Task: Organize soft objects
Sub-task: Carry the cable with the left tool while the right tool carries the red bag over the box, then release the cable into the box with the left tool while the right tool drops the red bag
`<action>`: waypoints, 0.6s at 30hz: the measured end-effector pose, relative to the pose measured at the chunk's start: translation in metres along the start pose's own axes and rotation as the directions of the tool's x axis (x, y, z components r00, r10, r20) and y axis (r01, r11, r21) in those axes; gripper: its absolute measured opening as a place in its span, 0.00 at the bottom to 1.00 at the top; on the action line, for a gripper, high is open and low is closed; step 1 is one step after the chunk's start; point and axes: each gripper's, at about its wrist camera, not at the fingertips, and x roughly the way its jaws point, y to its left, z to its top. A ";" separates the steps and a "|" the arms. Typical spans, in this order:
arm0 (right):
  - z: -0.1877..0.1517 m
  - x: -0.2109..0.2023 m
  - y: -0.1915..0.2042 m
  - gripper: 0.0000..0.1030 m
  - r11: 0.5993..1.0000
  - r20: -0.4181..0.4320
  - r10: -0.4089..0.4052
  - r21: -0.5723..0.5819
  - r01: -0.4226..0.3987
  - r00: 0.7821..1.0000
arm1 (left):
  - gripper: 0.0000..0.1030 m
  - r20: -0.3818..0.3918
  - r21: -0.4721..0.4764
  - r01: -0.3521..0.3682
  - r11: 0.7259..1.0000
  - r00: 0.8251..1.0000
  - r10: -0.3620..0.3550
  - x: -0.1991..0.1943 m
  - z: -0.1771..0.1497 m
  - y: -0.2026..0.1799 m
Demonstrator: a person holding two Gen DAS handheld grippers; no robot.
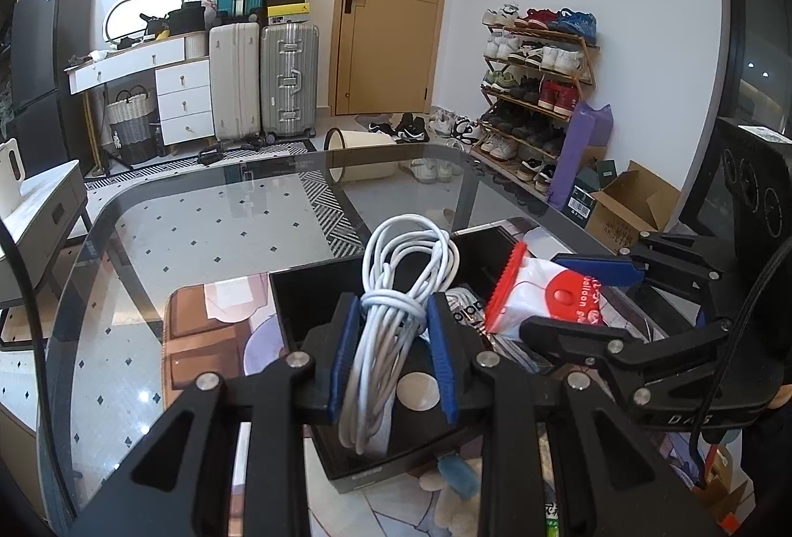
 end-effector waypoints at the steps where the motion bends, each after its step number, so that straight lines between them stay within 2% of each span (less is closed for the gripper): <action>1: 0.002 0.002 0.000 0.49 1.000 -0.001 0.000 -0.001 0.000 1.000 | 0.26 -0.002 0.002 0.002 1.000 1.000 -0.002 0.001 0.000 0.000; 18: 0.006 0.029 -0.004 0.49 0.999 -0.057 0.000 -0.039 -0.003 0.998 | 0.26 -0.049 0.025 0.005 1.000 0.999 -0.004 0.025 -0.002 -0.004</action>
